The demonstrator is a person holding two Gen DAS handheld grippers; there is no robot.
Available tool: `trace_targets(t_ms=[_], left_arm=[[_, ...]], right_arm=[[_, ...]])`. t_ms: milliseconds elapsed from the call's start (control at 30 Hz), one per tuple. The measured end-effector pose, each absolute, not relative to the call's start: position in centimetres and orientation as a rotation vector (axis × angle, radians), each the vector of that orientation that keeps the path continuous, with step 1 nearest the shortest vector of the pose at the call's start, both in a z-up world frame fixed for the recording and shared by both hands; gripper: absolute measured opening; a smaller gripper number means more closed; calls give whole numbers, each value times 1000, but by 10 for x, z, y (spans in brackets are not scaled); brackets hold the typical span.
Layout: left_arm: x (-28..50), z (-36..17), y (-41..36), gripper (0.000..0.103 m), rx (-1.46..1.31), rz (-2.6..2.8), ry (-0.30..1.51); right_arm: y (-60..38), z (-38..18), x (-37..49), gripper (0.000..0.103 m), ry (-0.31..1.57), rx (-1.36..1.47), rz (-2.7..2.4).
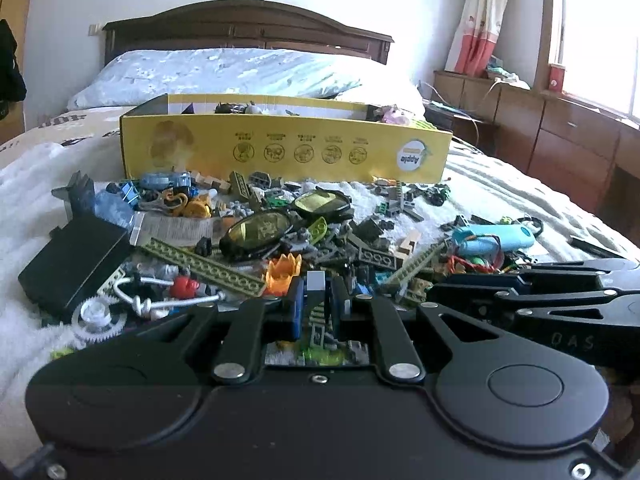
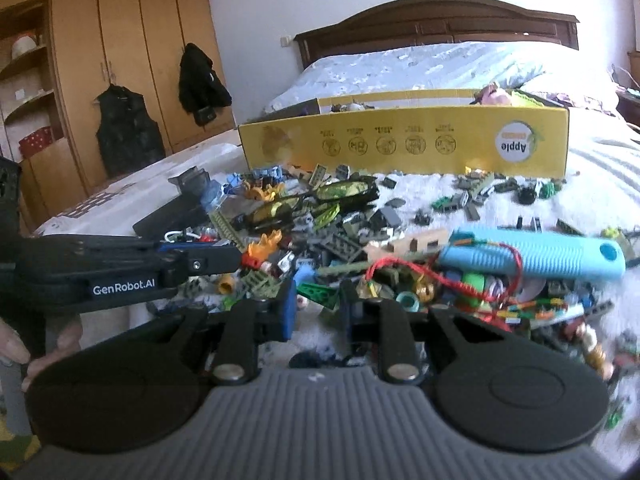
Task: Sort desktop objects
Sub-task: 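Carry both held pieces into the yellow box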
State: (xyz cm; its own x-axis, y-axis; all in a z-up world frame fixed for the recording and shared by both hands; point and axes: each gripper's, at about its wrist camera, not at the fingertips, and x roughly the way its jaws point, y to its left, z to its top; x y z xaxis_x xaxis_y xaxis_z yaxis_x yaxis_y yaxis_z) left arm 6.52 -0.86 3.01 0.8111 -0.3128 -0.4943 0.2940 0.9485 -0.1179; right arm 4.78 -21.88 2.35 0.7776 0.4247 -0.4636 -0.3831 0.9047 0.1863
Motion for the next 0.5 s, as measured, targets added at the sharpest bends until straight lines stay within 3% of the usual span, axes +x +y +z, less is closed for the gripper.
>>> trace_targets(t_ms=[500], left_arm=[[158,70,-9,12,-51,-274,503]], right_arm=[[-231,69,120,26,455,50,431]])
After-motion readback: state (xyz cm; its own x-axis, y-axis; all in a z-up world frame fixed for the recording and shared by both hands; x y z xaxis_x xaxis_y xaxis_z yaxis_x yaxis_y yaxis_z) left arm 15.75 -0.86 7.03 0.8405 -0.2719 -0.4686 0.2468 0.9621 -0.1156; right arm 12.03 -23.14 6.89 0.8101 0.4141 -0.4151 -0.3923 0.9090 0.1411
